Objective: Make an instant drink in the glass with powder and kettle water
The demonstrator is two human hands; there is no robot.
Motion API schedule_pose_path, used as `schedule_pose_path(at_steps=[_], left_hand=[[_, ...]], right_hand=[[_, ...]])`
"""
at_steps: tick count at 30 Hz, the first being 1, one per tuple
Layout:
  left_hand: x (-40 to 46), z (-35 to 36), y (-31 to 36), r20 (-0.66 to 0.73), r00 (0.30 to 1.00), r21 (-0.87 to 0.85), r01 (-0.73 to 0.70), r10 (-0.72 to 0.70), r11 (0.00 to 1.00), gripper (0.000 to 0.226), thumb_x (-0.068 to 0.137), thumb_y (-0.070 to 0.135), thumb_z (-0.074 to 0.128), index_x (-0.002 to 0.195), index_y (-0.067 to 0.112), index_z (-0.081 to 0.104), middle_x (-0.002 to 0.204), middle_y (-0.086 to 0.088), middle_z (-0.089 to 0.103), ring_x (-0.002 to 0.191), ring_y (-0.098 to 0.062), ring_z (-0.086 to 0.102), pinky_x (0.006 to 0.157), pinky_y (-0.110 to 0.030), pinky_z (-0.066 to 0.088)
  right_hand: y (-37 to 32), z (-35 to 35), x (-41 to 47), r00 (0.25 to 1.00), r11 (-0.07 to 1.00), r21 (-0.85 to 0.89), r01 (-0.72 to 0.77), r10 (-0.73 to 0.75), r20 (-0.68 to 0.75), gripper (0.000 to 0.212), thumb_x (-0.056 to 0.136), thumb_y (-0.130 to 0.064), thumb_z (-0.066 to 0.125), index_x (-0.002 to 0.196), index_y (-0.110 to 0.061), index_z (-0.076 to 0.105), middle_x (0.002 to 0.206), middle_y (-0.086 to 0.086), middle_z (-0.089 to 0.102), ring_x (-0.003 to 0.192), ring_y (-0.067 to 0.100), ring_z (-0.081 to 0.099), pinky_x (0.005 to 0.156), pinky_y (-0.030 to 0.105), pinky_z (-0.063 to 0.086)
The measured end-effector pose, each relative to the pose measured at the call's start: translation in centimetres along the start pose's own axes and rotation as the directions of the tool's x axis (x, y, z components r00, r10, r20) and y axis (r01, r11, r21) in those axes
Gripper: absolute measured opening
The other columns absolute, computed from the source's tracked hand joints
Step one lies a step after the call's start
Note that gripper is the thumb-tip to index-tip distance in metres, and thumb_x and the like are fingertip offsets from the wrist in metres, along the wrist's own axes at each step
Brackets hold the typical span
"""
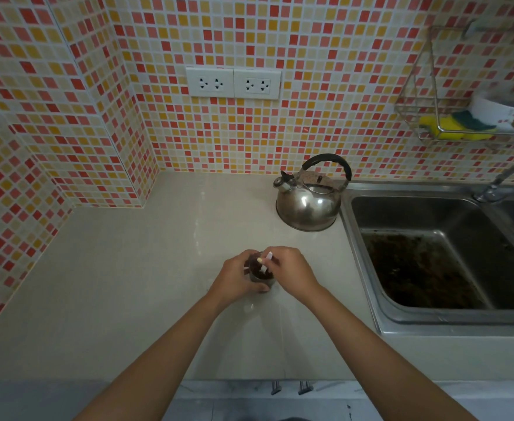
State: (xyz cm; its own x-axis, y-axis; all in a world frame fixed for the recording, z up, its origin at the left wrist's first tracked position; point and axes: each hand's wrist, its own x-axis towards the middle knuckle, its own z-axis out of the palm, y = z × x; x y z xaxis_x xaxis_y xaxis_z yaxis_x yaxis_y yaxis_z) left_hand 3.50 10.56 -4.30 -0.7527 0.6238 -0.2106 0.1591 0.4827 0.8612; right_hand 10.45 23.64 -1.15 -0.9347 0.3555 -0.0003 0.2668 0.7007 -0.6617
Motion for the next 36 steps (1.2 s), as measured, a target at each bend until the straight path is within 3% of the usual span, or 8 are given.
schedule_pose_path(at_steps=[3,10,15,18,24,30,33,36], left_hand=[[0.0,0.1,0.2,0.0,1.0,-0.005,0.01,-0.01,1.0,0.076,0.056,0.017,0.09,0.124,0.02,0.057,0.123,-0.003,0.065,0.114,-0.023,0.061,0.105,-0.04,0.048],[0.1,0.1,0.0,-0.004,1.0,-0.019,0.008,-0.008,1.0,0.076,0.056,0.014,0.09,0.124,0.017,0.057,0.122,-0.004,0.066,0.114,-0.022,0.061,0.105,-0.038,0.048],[0.2,0.2,-0.4,-0.01,1.0,-0.03,0.016,-0.016,0.999,0.08,0.052,0.012,0.091,0.124,0.015,0.057,0.122,-0.005,0.065,0.117,-0.02,0.06,0.106,-0.034,0.047],[0.3,0.2,-0.6,-0.007,1.0,-0.041,0.014,-0.015,0.999,0.081,0.051,0.012,0.091,0.124,0.015,0.057,0.122,-0.005,0.065,0.116,-0.019,0.06,0.105,-0.031,0.046],[0.5,0.3,-0.8,-0.005,1.0,-0.058,-0.003,0.002,0.998,0.079,0.052,0.006,0.091,0.124,0.011,0.057,0.12,-0.008,0.066,0.114,-0.02,0.062,0.102,-0.028,0.047],[0.6,0.5,-1.1,-0.011,1.0,-0.044,0.002,-0.002,0.999,0.083,0.053,0.009,0.091,0.128,0.014,0.055,0.123,-0.006,0.065,0.116,-0.019,0.061,0.102,-0.024,0.045],[0.2,0.1,-0.8,0.028,0.999,0.008,-0.014,0.014,1.0,0.097,0.051,0.021,0.093,0.137,0.019,0.047,0.132,-0.001,0.058,0.124,-0.017,0.054,0.104,-0.025,0.042],[-0.9,-1.5,-1.1,0.02,0.999,0.009,-0.029,0.029,1.0,0.115,0.051,0.062,0.083,0.148,0.032,0.029,0.143,0.013,0.044,0.132,-0.005,0.039,0.111,-0.027,0.032]], right_hand=[[0.4,-0.2,0.1,0.998,0.998,-0.059,-0.029,0.026,-0.061,0.022,0.093,-0.019,0.049,0.085,-0.011,0.067,0.08,0.007,0.067,0.073,0.023,0.061,0.067,0.035,0.051],[0.0,0.2,0.2,0.969,0.941,0.268,-0.208,0.235,-0.073,0.019,0.091,-0.014,0.055,0.08,-0.005,0.068,0.065,0.002,0.062,0.058,0.014,0.057,0.061,0.027,0.047],[0.9,0.0,0.4,0.936,0.905,0.293,-0.308,0.344,-0.08,0.024,0.091,-0.012,0.05,0.08,-0.002,0.07,0.076,0.006,0.07,0.071,0.02,0.062,0.069,0.031,0.051],[1.1,0.2,0.2,0.912,0.882,0.322,-0.343,0.395,-0.112,0.017,0.089,-0.017,0.054,0.078,-0.01,0.063,0.074,0.001,0.062,0.075,0.021,0.059,0.063,0.028,0.046],[1.3,1.2,0.3,0.843,0.77,0.362,-0.526,0.527,0.106,0.031,0.088,-0.022,0.058,0.09,0.007,0.068,0.094,0.026,0.069,0.086,0.041,0.067,0.08,0.055,0.055],[1.2,1.1,-0.2,0.825,0.722,0.419,-0.551,0.546,0.146,0.031,0.087,-0.024,0.062,0.102,0.003,0.067,0.102,0.025,0.068,0.089,0.042,0.067,0.08,0.051,0.057],[1.2,0.2,-0.4,0.831,0.691,0.46,-0.557,0.471,0.296,0.066,0.083,-0.023,0.068,0.142,-0.02,0.037,0.125,0.013,0.059,0.106,0.033,0.063,0.081,0.041,0.055],[2.5,-3.0,-1.7,0.88,0.627,0.617,-0.475,0.347,0.325,0.098,0.078,-0.031,0.074,0.147,-0.04,0.004,0.135,0.003,0.048,0.11,0.022,0.058,0.091,0.04,0.047]])
